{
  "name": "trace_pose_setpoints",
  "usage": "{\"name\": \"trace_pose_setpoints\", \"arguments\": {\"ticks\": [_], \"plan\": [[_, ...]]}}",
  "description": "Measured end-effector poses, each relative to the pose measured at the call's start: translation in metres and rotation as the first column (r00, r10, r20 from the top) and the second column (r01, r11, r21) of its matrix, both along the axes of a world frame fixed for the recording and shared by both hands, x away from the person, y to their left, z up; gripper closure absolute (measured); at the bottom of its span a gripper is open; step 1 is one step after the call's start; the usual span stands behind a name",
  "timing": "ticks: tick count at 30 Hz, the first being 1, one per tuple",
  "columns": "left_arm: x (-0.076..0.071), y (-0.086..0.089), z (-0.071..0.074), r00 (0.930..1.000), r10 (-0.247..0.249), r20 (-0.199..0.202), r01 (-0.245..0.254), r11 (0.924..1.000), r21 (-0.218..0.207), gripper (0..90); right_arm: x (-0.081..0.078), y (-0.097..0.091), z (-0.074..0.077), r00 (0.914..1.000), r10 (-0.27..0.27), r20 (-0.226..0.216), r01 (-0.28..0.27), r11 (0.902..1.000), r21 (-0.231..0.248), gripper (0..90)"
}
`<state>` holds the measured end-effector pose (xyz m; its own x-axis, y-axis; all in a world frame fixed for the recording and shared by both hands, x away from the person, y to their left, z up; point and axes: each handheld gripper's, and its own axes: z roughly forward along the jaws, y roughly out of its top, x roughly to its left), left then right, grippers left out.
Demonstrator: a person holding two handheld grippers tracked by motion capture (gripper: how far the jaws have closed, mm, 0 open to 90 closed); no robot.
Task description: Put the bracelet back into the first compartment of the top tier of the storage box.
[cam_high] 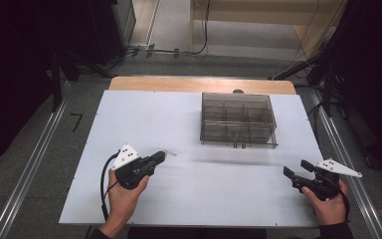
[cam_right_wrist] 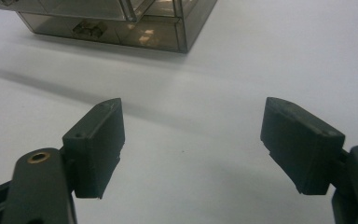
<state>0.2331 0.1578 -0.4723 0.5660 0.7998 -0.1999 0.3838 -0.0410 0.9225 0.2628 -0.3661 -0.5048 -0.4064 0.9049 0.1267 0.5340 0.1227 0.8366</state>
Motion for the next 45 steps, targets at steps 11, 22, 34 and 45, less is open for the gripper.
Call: {"name": "trace_pose_setpoints", "arguments": {"ticks": [11, 22, 34, 45], "plan": [[0.008, -0.011, 0.007, 0.9997, -0.013, 0.019, 0.013, 0.9998, -0.012, 86.8, 0.0, 0.0, 0.0, 1.0, 0.002, 0.0, -0.002, 1.0, -0.001, 20.5], [0.017, -0.024, 0.012, 0.9992, -0.03, 0.027, 0.031, 0.9991, -0.03, 86.9, 0.001, 0.0, -0.001, 1.0, 0.004, -0.003, -0.004, 1.0, 0.002, 20.5], [0.027, -0.034, 0.017, 0.9984, -0.041, 0.038, 0.043, 0.9981, -0.044, 86.9, 0.001, 0.0, -0.001, 1.0, 0.006, -0.007, -0.006, 1.0, 0.003, 20.5], [0.04, -0.05, 0.029, 0.9965, -0.061, 0.058, 0.064, 0.9961, -0.06, 86.9, 0.002, 0.0, -0.001, 0.9999, 0.006, -0.009, -0.006, 1.0, 0.003, 20.5]]}}
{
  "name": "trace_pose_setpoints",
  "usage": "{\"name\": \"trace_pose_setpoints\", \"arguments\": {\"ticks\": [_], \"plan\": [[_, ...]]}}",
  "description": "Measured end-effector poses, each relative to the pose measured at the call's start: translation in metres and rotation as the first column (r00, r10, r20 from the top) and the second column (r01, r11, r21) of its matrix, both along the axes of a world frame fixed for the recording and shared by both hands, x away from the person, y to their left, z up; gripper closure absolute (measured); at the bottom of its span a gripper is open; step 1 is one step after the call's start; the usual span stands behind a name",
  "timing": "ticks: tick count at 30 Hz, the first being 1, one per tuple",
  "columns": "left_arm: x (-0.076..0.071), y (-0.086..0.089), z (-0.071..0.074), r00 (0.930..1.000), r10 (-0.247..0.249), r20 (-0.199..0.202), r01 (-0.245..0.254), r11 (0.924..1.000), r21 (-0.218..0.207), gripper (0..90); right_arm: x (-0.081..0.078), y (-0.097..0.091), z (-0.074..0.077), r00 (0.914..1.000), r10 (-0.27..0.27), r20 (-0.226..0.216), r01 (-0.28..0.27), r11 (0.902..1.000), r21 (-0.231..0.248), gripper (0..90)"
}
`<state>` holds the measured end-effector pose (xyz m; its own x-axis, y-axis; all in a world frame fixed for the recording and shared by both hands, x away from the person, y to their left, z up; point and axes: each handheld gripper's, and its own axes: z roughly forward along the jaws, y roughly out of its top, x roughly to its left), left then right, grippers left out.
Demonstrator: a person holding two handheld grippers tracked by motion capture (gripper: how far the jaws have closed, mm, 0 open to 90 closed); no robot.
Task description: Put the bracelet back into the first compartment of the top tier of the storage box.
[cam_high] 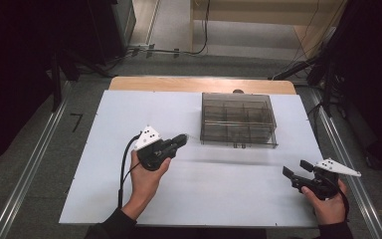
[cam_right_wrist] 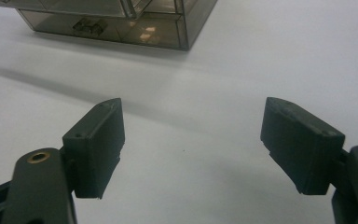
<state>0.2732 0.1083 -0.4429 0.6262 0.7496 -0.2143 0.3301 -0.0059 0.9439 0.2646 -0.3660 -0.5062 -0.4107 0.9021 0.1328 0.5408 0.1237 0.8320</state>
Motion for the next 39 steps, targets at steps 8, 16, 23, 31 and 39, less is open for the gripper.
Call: {"name": "trace_pose_setpoints", "arguments": {"ticks": [8, 16, 23, 31, 39], "plan": [[0.009, -0.011, 0.006, 0.9999, -0.014, 0.01, 0.014, 0.9999, 0.0, 86.9, 0.0, 0.0, 0.0, 1.0, 0.001, -0.001, -0.001, 1.0, 0.0, 20.5], [0.019, -0.023, 0.005, 0.9996, -0.027, 0.0, 0.027, 0.9996, 0.007, 86.9, 0.001, 0.0, -0.001, 1.0, 0.004, -0.004, -0.004, 1.0, -0.002, 20.5], [0.029, -0.039, 0.007, 0.9989, -0.047, 0.001, 0.047, 0.9986, 0.022, 86.8, 0.001, 0.0, -0.001, 1.0, 0.008, -0.002, -0.008, 1.0, -0.005, 20.5], [0.04, -0.053, 0.003, 0.9973, -0.07, -0.023, 0.071, 0.9966, 0.04, 86.9, 0.001, 0.0, -0.001, 0.9999, 0.011, -0.004, -0.011, 0.9999, -0.005, 20.5], [0.048, -0.063, 0.0, 0.9958, -0.084, -0.037, 0.085, 0.9951, 0.049, 86.8, 0.002, 0.001, -0.002, 0.9999, 0.015, -0.008, -0.015, 0.9999, -0.006, 20.5]]}}
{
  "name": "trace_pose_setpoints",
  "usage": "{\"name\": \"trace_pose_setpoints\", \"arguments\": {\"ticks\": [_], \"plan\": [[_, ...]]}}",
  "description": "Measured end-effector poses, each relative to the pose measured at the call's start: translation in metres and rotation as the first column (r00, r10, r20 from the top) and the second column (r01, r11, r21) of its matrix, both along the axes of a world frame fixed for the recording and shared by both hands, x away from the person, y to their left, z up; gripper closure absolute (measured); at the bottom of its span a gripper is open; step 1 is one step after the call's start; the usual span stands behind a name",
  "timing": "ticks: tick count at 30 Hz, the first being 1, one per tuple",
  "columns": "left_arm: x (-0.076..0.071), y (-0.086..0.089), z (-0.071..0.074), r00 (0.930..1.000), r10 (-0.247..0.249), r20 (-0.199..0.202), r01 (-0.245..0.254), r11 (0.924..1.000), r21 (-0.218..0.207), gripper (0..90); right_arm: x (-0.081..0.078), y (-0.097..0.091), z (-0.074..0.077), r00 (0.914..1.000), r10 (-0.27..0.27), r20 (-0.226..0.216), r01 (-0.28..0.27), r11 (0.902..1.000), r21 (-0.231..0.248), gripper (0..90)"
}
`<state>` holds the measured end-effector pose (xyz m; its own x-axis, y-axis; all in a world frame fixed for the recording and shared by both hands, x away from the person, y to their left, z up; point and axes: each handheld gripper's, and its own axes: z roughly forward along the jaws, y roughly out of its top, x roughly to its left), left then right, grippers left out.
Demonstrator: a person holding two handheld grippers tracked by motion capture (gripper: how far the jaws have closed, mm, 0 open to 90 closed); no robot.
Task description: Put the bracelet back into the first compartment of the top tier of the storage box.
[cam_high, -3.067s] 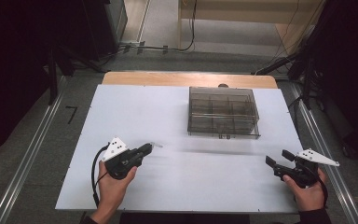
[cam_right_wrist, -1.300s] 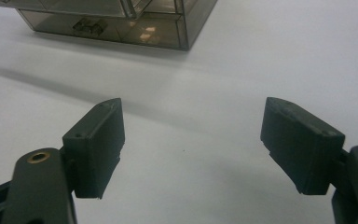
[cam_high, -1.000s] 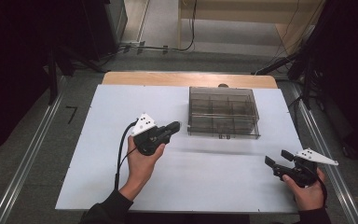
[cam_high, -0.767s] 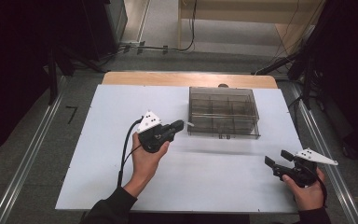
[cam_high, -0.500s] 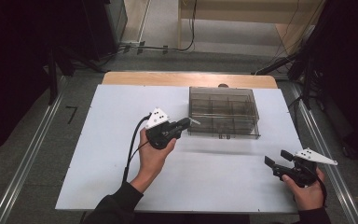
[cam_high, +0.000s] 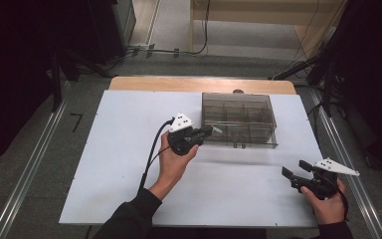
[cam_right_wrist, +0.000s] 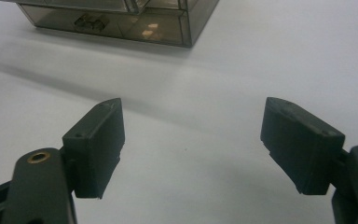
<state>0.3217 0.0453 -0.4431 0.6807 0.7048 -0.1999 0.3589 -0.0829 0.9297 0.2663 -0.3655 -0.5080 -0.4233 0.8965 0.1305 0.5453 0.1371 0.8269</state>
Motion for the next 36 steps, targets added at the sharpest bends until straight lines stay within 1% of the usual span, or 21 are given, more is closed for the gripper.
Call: {"name": "trace_pose_setpoints", "arguments": {"ticks": [4, 11, 17, 18, 26, 32, 35, 36], "plan": [[0.003, -0.004, -0.002, 0.9999, -0.003, -0.01, 0.003, 1.0, 0.004, 86.9, 0.0, 0.0, 0.0, 1.0, 0.0, 0.001, 0.0, 1.0, 0.0, 20.5], [0.007, -0.009, -0.003, 0.9998, -0.011, -0.016, 0.011, 0.9996, 0.027, 86.8, 0.0, 0.0, 0.0, 1.0, 0.002, 0.0, -0.002, 1.0, -0.001, 20.5], [0.01, -0.014, -0.006, 0.9993, -0.013, -0.036, 0.015, 0.999, 0.043, 86.8, 0.0, 0.001, 0.0, 1.0, 0.004, -0.002, -0.004, 1.0, -0.001, 20.5], [0.011, -0.015, -0.008, 0.999, -0.015, -0.043, 0.017, 0.9985, 0.052, 86.8, 0.0, 0.001, 0.0, 1.0, 0.003, -0.003, -0.003, 1.0, -0.001, 20.5], [0.014, -0.016, -0.009, 0.9985, -0.015, -0.053, 0.018, 0.9979, 0.062, 86.8, 0.0, 0.001, 0.0, 1.0, 0.004, -0.004, -0.004, 1.0, -0.002, 20.5], [0.016, -0.016, -0.01, 0.9981, -0.002, -0.061, 0.007, 0.9971, 0.075, 86.5, 0.0, 0.001, 0.0, 1.0, 0.005, -0.004, -0.005, 1.0, -0.004, 20.5], [0.017, -0.015, -0.01, 0.998, 0.003, -0.063, 0.002, 0.9966, 0.082, 85.0, 0.0, 0.001, 0.0, 1.0, 0.004, -0.004, -0.004, 1.0, -0.003, 20.5], [0.017, -0.015, -0.01, 0.9981, 0.004, -0.062, 0.001, 0.9965, 0.084, 83.2, 0.0, 0.001, 0.0, 1.0, 0.004, -0.005, -0.004, 1.0, -0.003, 20.5]]}}
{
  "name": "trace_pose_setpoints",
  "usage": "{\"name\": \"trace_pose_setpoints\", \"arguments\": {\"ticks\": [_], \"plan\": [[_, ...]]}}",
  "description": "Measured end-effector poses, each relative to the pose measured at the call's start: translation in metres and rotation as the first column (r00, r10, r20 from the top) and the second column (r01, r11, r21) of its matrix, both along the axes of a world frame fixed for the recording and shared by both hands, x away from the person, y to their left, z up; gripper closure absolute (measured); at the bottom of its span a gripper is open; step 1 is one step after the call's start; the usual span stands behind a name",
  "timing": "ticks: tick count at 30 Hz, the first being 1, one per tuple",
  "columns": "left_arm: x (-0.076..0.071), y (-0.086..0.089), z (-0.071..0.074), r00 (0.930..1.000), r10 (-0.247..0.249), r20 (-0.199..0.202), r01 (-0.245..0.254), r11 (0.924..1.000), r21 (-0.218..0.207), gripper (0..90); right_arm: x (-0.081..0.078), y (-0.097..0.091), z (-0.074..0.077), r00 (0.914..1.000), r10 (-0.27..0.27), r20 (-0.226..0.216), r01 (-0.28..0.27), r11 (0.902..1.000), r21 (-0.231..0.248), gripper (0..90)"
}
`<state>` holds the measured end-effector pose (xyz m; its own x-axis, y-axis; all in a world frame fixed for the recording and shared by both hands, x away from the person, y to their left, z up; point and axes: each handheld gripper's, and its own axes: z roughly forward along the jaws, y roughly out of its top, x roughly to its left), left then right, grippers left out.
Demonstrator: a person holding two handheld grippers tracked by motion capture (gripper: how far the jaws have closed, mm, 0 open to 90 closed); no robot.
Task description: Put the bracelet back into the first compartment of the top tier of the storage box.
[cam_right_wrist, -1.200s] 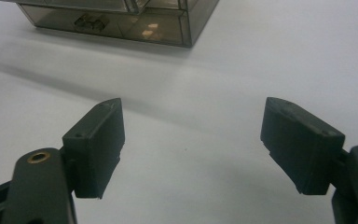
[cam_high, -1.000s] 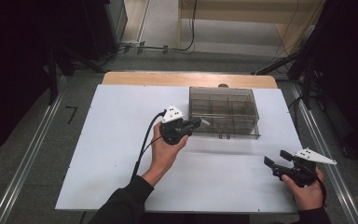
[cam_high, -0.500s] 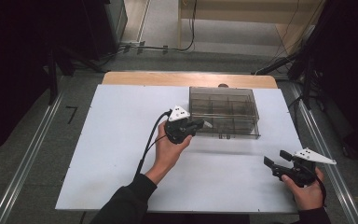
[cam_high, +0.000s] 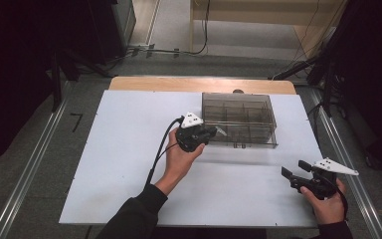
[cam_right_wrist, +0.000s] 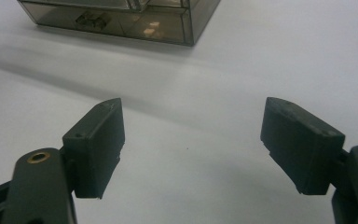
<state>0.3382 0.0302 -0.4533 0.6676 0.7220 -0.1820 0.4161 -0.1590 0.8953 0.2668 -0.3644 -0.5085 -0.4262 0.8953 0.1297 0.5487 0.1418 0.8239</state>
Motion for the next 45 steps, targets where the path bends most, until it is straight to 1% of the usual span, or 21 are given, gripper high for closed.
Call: {"name": "trace_pose_setpoints", "arguments": {"ticks": [2, 3, 6, 7, 10, 11, 12, 16, 18, 20, 21, 23, 24, 27, 28, 30, 33, 36, 38, 40, 45], "plan": [[0.0, 0.0, 0.0, 1.0, 0.003, 0.002, -0.003, 1.0, 0.001, 82.8, 0.0, 0.0, 0.0, 1.0, 0.001, 0.001, -0.001, 1.0, -0.001, 20.5], [0.0, 0.001, 0.001, 1.0, 0.005, 0.005, -0.005, 1.0, -0.001, 80.6, 0.0, 0.0, 0.0, 1.0, 0.002, 0.001, -0.002, 1.0, 0.0, 20.5], [-0.001, 0.001, 0.002, 1.0, 0.004, 0.009, -0.004, 1.0, 0.001, 78.9, 0.0, 0.0, 0.0, 1.0, 0.002, 0.001, -0.002, 1.0, -0.001, 20.5], [-0.001, 0.001, 0.002, 0.9999, 0.005, 0.011, -0.005, 1.0, 0.0, 76.9, 0.0, 0.0, 0.0, 1.0, 0.002, 0.001, -0.002, 1.0, 0.0, 20.5], [-0.002, 0.001, 0.002, 0.9999, 0.002, 0.011, -0.002, 1.0, -0.009, 74.6, 0.0, 0.0, 0.0, 1.0, 0.002, 0.001, -0.002, 1.0, 0.0, 20.5], [-0.002, 0.001, 0.003, 1.0, 0.0, 0.009, 0.0, 0.9999, -0.012, 70.8, 0.0, 0.0, 0.0, 1.0, 0.002, 0.001, -0.002, 1.0, 0.0, 20.5], [-0.002, 0.001, 0.003, 0.9999, -0.001, 0.012, 0.001, 1.0, -0.006, 70.8, 0.0, 0.0, 0.0, 1.0, 0.002, 0.001, -0.002, 1.0, 0.0, 20.5], [-0.004, 0.001, 0.005, 0.9998, 0.004, 0.017, -0.004, 0.9999, -0.011, 63.3, 0.0, 0.0, 0.0, 1.0, 0.005, 0.0, -0.005, 1.0, 0.0, 20.5], [-0.005, 0.002, 0.006, 0.9995, 0.008, 0.032, -0.007, 0.9999, -0.01, 58.9, 0.0, 0.0, 0.0, 1.0, 0.003, 0.001, -0.003, 1.0, -0.001, 20.5], [-0.006, 0.002, 0.007, 0.9994, 0.01, 0.034, -0.01, 0.9999, -0.013, 55.3, 0.0, 0.0, 0.0, 1.0, 0.005, 0.0, -0.005, 1.0, 0.0, 20.5], [-0.006, 0.002, 0.007, 0.9992, 0.015, 0.037, -0.014, 0.9998, -0.014, 55.3, 0.0, 0.0, 0.0, 1.0, 0.005, 0.0, -0.005, 1.0, 0.0, 20.5], [-0.007, 0.002, 0.008, 0.9984, 0.025, 0.051, -0.025, 0.9996, -0.012, 48.5, 0.0, 0.0, 0.0, 1.0, 0.005, 0.001, -0.005, 1.0, -0.001, 20.5], [-0.008, 0.003, 0.009, 0.9982, 0.027, 0.054, -0.026, 0.9996, -0.012, 48.5, 0.0, 0.0, 0.0, 1.0, 0.005, 0.001, -0.005, 1.0, -0.001, 20.5], [-0.009, 0.003, 0.01, 0.9976, 0.036, 0.06, -0.035, 0.9992, -0.018, 40.3, 0.001, 0.001, -0.001, 1.0, 0.005, 0.0, -0.005, 1.0, -0.002, 20.5], [-0.009, 0.004, 0.01, 0.9975, 0.039, 0.059, -0.037, 0.9991, -0.019, 40.3, 0.001, 0.001, -0.001, 1.0, 0.005, 0.0, -0.005, 1.0, -0.002, 20.5], [-0.009, 0.005, 0.01, 0.9974, 0.046, 0.055, -0.045, 0.9989, -0.015, 35.9, 0.001, 0.001, 0.0, 1.0, 0.006, 0.0, -0.006, 1.0, -0.001, 20.5], [-0.011, 0.007, 0.008, 0.9966, 0.061, 0.055, -0.061, 0.9981, -0.013, 32.9, 0.001, 0.001, -0.001, 1.0, 0.005, 0.0, -0.005, 1.0, -0.002, 20.5], [-0.012, 0.01, 0.008, 0.9965, 0.066, 0.052, -0.065, 0.9978, -0.01, 31.4, 0.001, 0.001, -0.001, 1.0, 0.004, -0.001, -0.004, 1.0, -0.002, 20.5], [-0.014, 0.012, 0.008, 0.9958, 0.073, 0.055, -0.073, 0.9973, 0.0, 30.4, 0.001, 0.001, -0.001, 1.0, 0.004, -0.001, -0.004, 1.0, -0.003, 20.5], [-0.015, 0.013, 0.009, 0.9962, 0.07, 0.051, -0.071, 0.9975, 0.002, 29.5, 0.001, 0.001, 0.0, 1.0, 0.004, -0.001, -0.004, 1.0, -0.002, 20.5], [-0.018, 0.017, 0.01, 0.9949, 0.089, 0.049, -0.088, 0.9961, -0.009, 28.8, 0.0, 0.002, 0.0, 1.0, 0.004, 0.0, -0.004, 1.0, -0.004, 20.5]]}}
